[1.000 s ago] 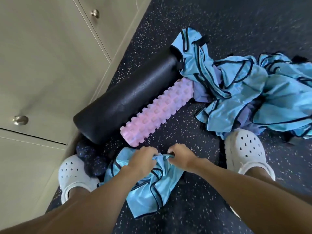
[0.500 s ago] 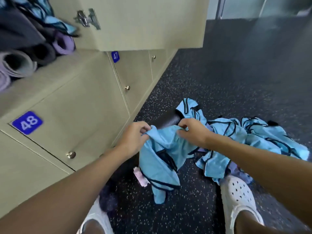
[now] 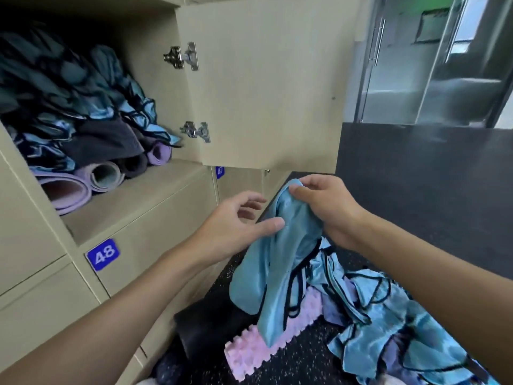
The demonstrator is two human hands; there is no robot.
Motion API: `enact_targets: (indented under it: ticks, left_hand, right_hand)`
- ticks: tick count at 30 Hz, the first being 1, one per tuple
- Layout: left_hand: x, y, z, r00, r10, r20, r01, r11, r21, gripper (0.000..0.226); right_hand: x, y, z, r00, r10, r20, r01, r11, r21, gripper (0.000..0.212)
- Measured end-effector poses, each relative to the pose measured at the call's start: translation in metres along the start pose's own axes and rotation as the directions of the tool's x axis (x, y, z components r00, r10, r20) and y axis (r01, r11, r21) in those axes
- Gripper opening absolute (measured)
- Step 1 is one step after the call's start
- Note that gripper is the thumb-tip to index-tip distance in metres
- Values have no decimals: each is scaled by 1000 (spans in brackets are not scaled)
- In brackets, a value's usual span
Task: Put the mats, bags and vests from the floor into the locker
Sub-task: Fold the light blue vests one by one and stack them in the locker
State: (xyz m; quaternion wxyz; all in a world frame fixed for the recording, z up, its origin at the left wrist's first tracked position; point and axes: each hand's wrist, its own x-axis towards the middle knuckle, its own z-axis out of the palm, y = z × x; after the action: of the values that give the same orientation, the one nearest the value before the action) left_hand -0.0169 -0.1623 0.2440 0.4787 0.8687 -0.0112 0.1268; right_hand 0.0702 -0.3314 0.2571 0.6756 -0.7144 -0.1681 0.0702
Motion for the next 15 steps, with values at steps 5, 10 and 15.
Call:
enact_targets:
  ticks: [5,10,15]
  left_hand:
    - [-1,-1,11,999,-36,26,35,998,46,52]
    - [-7,-5,14,993,-73,96,68,996,52,20]
    - [-9,-7,24,992,-57,110,37,983,179,11]
  right_hand:
    - [-1,-6,14,993,53,-108,-47,997,59,13]
    - [-3,-5,-2,970,187,-157,-159,971,179,9]
    - [-1,-5,-11,959,210,-192,-155,952,266,9]
